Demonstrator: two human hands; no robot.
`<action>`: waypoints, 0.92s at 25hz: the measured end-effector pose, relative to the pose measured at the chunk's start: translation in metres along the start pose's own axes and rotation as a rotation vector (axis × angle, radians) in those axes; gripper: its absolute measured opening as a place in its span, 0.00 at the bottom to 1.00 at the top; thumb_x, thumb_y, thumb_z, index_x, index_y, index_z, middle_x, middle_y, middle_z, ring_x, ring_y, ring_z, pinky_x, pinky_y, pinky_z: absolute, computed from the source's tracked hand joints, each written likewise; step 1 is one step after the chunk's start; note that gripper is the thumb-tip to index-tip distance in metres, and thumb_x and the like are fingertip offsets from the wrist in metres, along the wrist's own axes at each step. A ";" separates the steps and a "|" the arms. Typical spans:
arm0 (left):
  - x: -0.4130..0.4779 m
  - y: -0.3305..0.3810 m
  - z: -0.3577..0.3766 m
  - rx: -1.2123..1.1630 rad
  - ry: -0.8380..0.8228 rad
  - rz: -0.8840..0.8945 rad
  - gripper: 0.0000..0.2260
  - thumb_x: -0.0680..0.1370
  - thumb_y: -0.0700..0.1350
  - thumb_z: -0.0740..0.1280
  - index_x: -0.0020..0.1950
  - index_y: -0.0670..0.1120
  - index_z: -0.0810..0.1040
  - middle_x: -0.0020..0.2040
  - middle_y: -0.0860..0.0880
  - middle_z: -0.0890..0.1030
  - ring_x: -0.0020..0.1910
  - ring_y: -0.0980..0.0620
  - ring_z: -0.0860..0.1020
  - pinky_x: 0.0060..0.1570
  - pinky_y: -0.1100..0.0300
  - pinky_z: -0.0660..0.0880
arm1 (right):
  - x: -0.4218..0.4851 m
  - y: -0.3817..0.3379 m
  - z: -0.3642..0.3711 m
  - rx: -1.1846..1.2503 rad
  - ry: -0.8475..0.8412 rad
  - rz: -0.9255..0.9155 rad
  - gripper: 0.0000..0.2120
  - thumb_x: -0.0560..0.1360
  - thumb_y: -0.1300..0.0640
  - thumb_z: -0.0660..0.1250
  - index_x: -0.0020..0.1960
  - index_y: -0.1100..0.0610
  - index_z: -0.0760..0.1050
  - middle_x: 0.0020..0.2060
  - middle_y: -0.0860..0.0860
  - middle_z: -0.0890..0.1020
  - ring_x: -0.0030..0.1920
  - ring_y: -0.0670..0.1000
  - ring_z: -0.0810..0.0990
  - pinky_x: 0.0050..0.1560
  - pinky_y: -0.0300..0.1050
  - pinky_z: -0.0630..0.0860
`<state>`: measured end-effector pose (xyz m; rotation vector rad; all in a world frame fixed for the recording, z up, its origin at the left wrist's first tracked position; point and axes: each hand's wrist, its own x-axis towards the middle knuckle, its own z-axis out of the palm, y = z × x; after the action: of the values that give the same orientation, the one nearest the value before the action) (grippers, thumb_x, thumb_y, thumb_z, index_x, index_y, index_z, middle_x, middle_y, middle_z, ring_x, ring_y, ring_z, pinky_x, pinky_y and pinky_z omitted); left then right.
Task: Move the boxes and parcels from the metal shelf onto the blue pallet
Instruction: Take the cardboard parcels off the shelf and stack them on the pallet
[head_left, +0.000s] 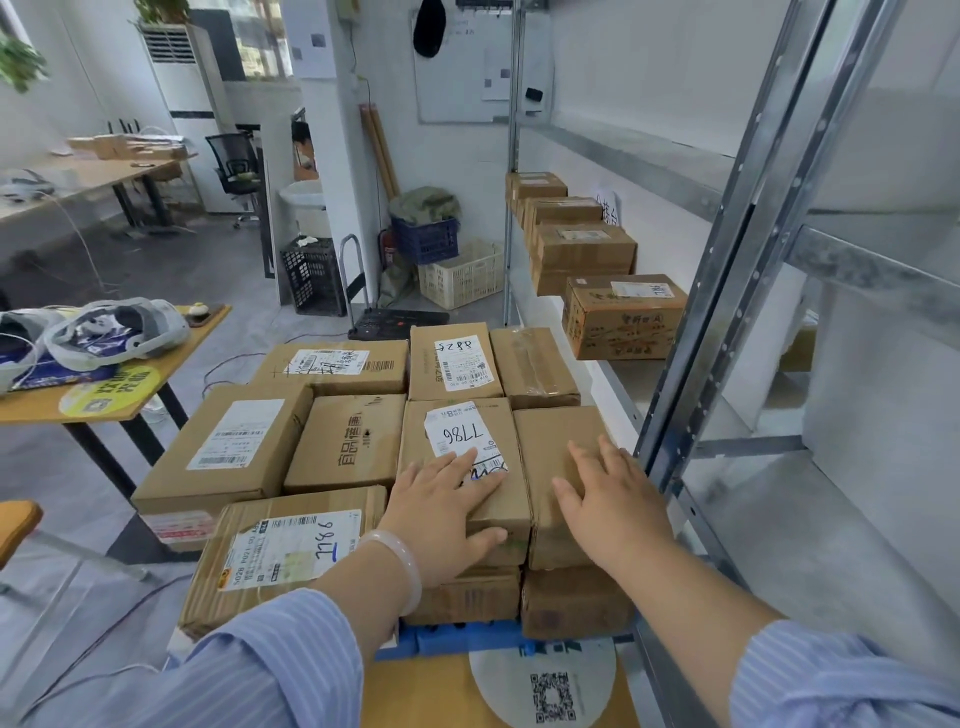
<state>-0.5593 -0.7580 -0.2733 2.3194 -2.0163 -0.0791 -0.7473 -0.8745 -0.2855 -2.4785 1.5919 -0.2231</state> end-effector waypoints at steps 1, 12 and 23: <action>0.002 0.000 -0.002 -0.001 0.007 -0.012 0.30 0.76 0.68 0.53 0.76 0.64 0.52 0.79 0.52 0.50 0.77 0.50 0.48 0.74 0.45 0.45 | 0.004 -0.001 -0.003 0.002 0.005 -0.024 0.28 0.78 0.36 0.46 0.76 0.40 0.49 0.78 0.49 0.48 0.77 0.54 0.47 0.73 0.56 0.52; 0.011 -0.011 -0.019 0.017 0.040 -0.184 0.30 0.77 0.67 0.51 0.77 0.62 0.50 0.79 0.51 0.49 0.77 0.48 0.48 0.74 0.45 0.44 | 0.019 -0.021 -0.025 -0.051 0.006 -0.217 0.31 0.77 0.34 0.48 0.77 0.42 0.49 0.78 0.49 0.48 0.77 0.52 0.43 0.75 0.56 0.44; -0.069 -0.030 -0.032 0.024 0.071 -0.173 0.30 0.77 0.67 0.51 0.76 0.62 0.49 0.79 0.50 0.49 0.77 0.47 0.48 0.73 0.44 0.47 | -0.048 -0.067 -0.022 -0.028 -0.015 -0.266 0.34 0.75 0.31 0.48 0.77 0.42 0.46 0.78 0.49 0.47 0.77 0.51 0.42 0.74 0.57 0.41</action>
<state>-0.5368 -0.6854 -0.2445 2.4696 -1.7907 0.0186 -0.7133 -0.8055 -0.2494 -2.7018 1.2636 -0.2201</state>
